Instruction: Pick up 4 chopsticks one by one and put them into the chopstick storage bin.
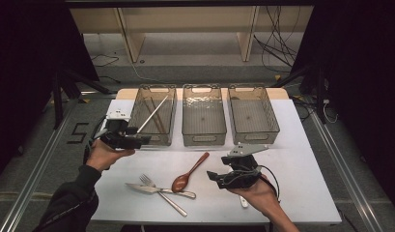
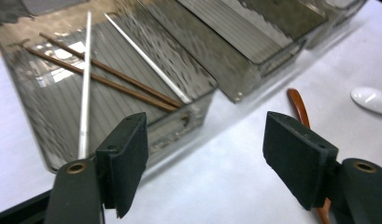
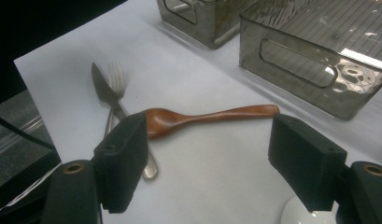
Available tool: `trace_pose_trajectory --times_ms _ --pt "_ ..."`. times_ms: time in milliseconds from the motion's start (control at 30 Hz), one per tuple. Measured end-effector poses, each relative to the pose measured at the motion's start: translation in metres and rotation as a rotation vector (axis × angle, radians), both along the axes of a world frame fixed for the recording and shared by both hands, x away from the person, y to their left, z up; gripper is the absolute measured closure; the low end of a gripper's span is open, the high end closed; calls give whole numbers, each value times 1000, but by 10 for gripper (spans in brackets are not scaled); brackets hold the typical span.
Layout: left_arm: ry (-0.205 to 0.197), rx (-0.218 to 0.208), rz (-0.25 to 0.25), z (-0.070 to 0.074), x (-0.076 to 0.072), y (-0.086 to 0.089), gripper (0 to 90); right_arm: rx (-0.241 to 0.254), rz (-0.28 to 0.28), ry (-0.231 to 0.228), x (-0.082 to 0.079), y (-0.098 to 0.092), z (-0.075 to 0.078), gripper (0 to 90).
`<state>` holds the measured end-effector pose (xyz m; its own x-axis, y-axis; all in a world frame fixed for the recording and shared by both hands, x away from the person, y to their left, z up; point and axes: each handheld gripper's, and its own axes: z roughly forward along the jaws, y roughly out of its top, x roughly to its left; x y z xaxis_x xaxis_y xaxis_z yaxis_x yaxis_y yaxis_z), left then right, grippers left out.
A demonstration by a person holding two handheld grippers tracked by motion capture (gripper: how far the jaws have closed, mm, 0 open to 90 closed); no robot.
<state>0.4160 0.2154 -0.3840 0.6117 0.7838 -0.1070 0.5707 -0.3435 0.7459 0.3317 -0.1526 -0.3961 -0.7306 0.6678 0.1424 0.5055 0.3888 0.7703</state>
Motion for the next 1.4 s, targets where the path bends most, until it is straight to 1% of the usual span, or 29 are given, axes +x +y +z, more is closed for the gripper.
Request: trace_pose_trajectory --times_ms 67,167,233,300,367,467,500,600,867,900,1033,1133,1300,1400 --pt "-4 -5 -8 -3 -5 -4 291 -3 -4 1 0 -1 0 294" --pt "-26 -13 -11 -7 -13 -7 278 -16 -15 5 2 -3 0 295" --pt "-36 -43 -1 -11 -19 -6 273 -24 -22 11 2 -5 -1 294" --pt "-45 -63 -1 -14 -24 -5 261 -24 -30 15 3 -7 -1 294" --pt "-60 -77 3 -14 -29 -3 253 -30 -37 20 4 -9 -1 294" --pt "-79 -127 9 -13 -36 -1 249 -30 -43 24 5 -10 -1 294" --pt "-82 -135 4 -13 -39 -1 249 -32 -46 24 5 -10 -1 295" --pt "-98 -140 -3 -14 -45 0 243 -44 -49 25 5 -9 -2 294" --pt "-91 -151 -10 -17 -53 0 215 -59 -64 31 7 -12 -3 295" --pt "-92 -147 -13 -17 -54 0 211 -59 -65 33 7 -13 -4 294" --pt "-102 -159 -6 -16 -59 2 200 -70 -72 40 9 -16 -5 294" --pt "-100 -174 -6 -16 -62 1 188 -82 -80 48 10 -17 -6 294" --pt "-97 -179 -16 -18 -65 1 180 -98 -98 63 12 -21 -8 294" --pt "-97 -174 -22 -21 -68 0 181 -96 -102 65 13 -21 -8 294"
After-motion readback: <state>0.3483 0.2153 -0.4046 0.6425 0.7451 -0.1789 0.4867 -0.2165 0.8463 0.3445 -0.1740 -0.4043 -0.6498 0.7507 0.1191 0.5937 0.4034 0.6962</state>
